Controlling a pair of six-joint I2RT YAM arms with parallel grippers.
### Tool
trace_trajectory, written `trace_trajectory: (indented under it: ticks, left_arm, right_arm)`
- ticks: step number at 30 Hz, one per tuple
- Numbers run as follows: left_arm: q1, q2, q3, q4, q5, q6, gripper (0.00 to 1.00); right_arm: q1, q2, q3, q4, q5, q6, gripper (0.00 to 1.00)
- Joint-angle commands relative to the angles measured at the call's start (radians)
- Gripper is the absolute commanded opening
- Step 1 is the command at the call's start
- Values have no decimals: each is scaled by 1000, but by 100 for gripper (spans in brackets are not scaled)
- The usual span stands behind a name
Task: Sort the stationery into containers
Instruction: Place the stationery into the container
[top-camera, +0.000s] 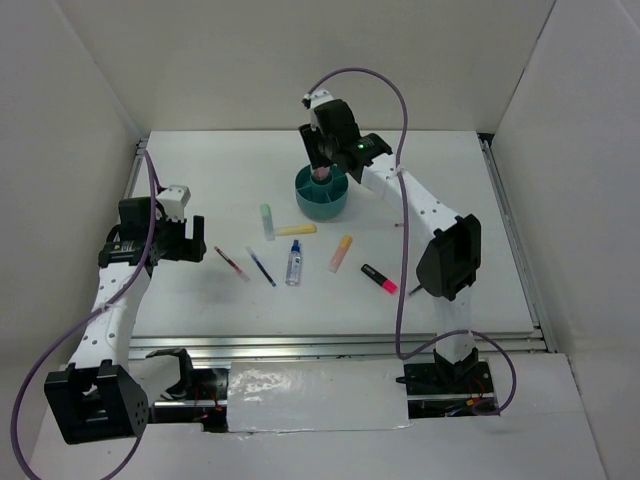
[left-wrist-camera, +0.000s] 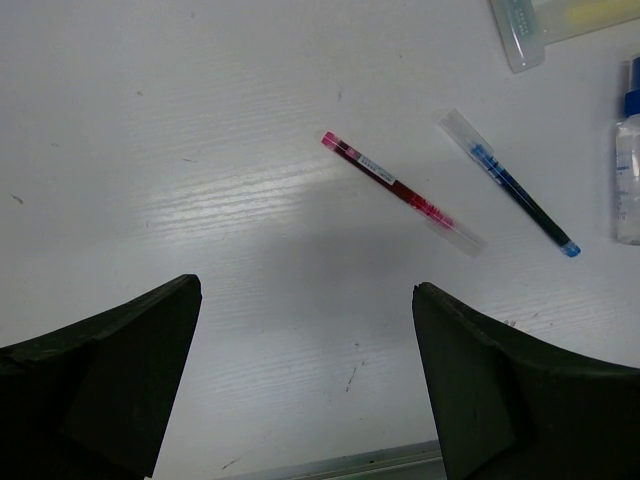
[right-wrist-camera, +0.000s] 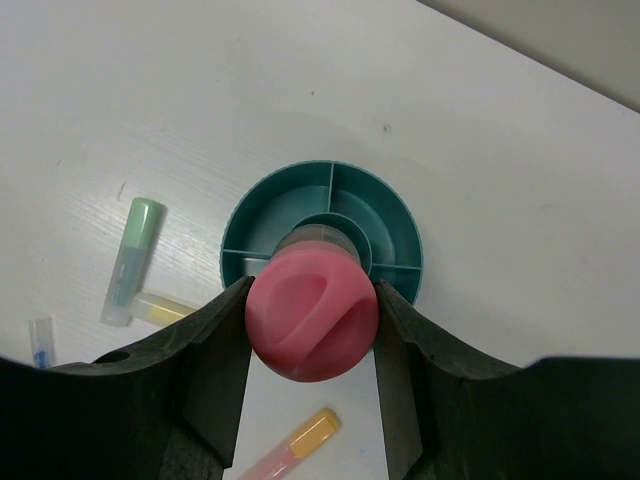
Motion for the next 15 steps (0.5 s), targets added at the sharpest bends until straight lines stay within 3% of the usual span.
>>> trace_trajectory:
  ticks: [1, 15]
  left_arm:
    - [7, -5, 8, 14, 24, 13, 99]
    - [8, 11, 11, 8, 30, 10, 99]
  right_arm:
    - [4, 13, 36, 76, 22, 10, 0]
    - [-2, 50, 53, 74, 5, 11, 0]
